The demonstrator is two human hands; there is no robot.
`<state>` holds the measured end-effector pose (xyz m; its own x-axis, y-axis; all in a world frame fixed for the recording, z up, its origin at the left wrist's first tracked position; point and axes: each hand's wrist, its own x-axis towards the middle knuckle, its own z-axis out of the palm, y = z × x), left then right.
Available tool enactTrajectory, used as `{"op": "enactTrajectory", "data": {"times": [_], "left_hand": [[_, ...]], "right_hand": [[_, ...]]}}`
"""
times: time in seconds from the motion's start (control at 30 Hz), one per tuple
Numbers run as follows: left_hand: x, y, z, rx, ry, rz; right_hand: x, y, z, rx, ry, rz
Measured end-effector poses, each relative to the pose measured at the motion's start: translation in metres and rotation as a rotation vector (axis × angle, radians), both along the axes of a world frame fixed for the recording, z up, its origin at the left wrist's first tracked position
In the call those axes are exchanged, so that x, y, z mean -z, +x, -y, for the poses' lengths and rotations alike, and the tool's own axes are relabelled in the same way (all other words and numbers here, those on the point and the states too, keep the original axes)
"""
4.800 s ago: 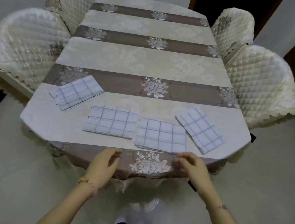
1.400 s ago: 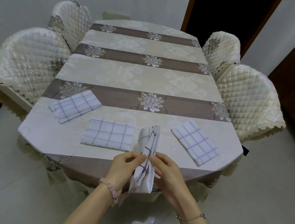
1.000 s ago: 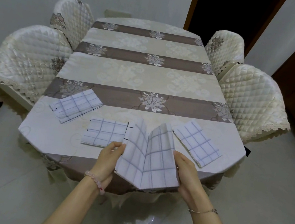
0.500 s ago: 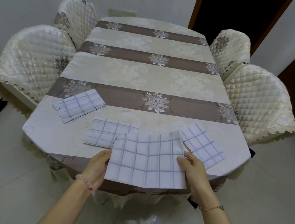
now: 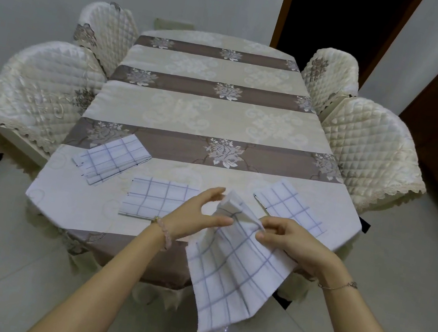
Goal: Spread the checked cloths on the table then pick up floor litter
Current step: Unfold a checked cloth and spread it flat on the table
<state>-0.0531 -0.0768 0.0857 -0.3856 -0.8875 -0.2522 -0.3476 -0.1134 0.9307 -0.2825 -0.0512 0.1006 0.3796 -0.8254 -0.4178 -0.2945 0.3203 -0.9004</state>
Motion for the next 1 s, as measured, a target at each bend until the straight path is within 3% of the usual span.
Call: {"op": "enactTrajectory", "data": {"times": [0.17, 0.33, 0.4, 0.6, 0.83, 1.0], "left_hand": [[0.001, -0.008, -0.004, -0.074, 0.094, -0.127], [0.012, -0.008, -0.017, -0.316, 0.054, -0.125], [0.014, -0.009, -0.022, -0.387, 0.038, -0.174], [0.006, -0.020, -0.039, -0.368, 0.014, -0.206], [0.001, -0.008, -0.047, -0.296, 0.168, -0.311], [0.003, -0.008, -0.050, -0.333, 0.233, -0.331]], "right_hand": [[-0.004, -0.008, 0.001, 0.007, -0.043, -0.067], [0.008, -0.003, -0.009, 0.471, -0.391, -0.271], [0.007, 0.012, -0.019, 0.590, -0.465, -0.229], [0.010, 0.073, -0.027, 0.473, -0.264, 0.015], [0.011, 0.079, -0.025, 0.531, -0.093, 0.141], [0.016, 0.081, -0.026, 0.498, -0.063, 0.131]]}}
